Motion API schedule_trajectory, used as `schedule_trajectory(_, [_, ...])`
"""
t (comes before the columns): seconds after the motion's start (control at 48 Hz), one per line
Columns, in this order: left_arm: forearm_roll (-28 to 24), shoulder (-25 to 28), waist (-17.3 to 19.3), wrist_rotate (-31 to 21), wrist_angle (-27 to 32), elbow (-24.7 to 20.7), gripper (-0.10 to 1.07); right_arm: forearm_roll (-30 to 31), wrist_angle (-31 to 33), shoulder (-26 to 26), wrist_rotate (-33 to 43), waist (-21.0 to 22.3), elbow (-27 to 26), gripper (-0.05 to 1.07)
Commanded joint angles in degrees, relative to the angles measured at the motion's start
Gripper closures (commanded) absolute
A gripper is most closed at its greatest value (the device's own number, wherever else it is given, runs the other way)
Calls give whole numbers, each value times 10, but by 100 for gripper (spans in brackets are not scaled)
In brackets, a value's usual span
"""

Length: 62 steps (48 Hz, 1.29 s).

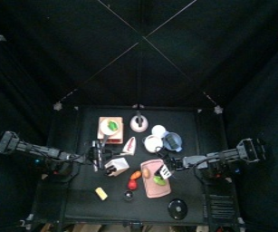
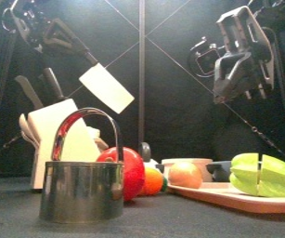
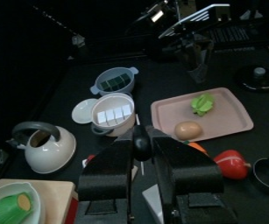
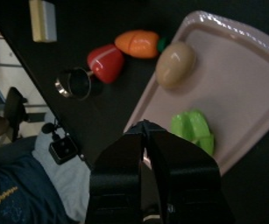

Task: Grab starfruit

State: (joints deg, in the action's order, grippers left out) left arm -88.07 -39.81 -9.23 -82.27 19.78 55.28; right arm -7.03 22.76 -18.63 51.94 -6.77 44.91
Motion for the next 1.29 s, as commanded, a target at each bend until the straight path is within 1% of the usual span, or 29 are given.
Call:
schedule_trajectory(0.0, [1,-17,1,-2,1,4,49,-3,76,-1,18,-5,-36,57])
schedule_trajectory(0.083, [4,-28,1,-2,2,18,49,9,120,16,46,-8,-51,57])
schedule_trajectory(0.146, [6,-35,2,-2,3,23,49,34,144,30,59,-18,-59,56])
schedule_trajectory(0.292, [12,-46,2,-2,3,28,49,89,156,58,93,-48,-62,50])
schedule_trajectory(0.562, [14,-46,2,-2,3,30,49,169,156,92,179,-111,-61,25])
schedule_trajectory(0.729, [14,-47,4,-1,3,32,49,215,162,104,219,-129,-61,11])
schedule_trajectory(0.854, [14,-47,7,-1,3,34,49,239,158,118,231,-131,-61,2])
schedule_trajectory(0.896, [14,-47,9,-1,3,35,49,250,158,125,232,-130,-62,1])
schedule_trajectory(1.021, [14,-46,12,-1,3,37,49,272,156,150,232,-128,-67,0])
schedule_trajectory(1.271, [14,-47,13,-1,3,38,49,294,144,183,231,-127,-76,0])
